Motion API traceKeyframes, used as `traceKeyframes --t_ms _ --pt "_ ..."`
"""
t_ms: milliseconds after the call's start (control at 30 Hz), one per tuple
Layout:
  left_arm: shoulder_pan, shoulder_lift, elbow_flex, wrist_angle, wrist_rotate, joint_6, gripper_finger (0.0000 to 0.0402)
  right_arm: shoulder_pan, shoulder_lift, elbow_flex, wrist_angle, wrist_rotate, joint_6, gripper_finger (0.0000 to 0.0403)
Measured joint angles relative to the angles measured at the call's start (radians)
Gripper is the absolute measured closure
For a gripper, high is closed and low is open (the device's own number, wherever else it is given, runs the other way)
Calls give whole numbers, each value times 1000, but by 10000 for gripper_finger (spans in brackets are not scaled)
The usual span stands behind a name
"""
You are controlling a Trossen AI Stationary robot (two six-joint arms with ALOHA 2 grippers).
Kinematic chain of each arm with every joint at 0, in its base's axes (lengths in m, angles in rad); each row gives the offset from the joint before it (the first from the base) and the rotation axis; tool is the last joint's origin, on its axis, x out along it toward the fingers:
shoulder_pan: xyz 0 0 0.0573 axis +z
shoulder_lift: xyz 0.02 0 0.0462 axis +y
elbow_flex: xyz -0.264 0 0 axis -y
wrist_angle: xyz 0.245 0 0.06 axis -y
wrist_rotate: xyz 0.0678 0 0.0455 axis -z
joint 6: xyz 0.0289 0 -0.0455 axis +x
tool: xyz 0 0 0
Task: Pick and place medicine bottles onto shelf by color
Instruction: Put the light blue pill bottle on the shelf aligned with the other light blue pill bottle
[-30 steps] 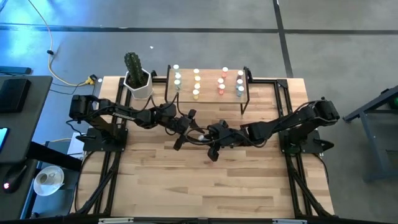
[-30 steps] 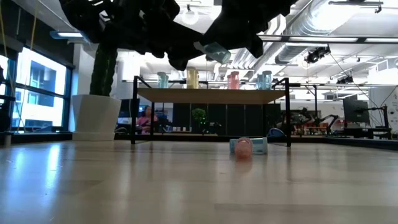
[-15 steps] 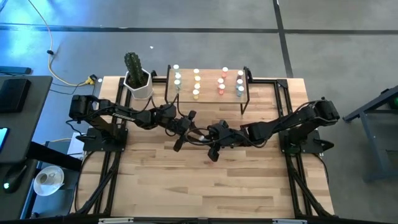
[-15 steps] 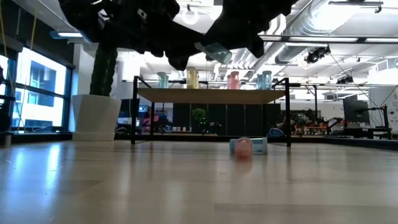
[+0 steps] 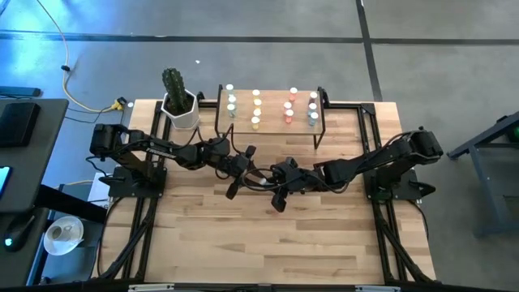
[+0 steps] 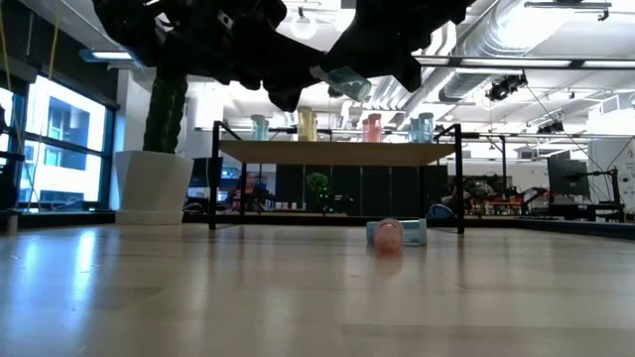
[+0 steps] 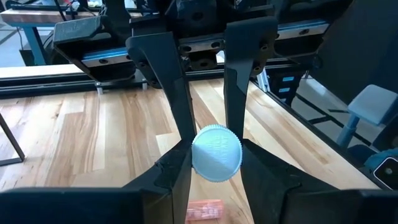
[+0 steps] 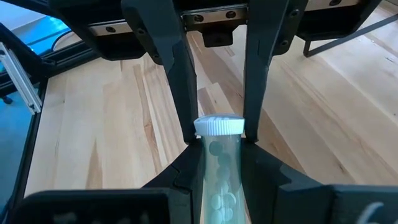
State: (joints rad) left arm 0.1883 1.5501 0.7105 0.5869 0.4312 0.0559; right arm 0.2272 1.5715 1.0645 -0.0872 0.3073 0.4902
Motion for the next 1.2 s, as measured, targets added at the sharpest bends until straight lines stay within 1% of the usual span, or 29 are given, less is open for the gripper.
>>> traceKeyframes --t_ms 167,367,467,533,700,800,1200 --pt "0 0 0 0 2 0 290 0 0 0 -3 -1 -14 328" --pt "0 0 0 0 2 0 289 0 0 0 -14 0 -24 283" --pt "0 1 0 0 1 0 289 0 0 1 -25 -8 -32 268" --pt "0 1 0 0 1 0 289 -2 -1 2 -28 -30 -58 265" --pt "0 1 0 0 0 1 289 -1 -1 2 -30 -33 -108 264" --pt "0 1 0 8 6 0 289 0 0 1 -47 -53 -155 264" --pt "2 1 0 3 -4 0 289 3 -6 1 -51 -57 -177 263"
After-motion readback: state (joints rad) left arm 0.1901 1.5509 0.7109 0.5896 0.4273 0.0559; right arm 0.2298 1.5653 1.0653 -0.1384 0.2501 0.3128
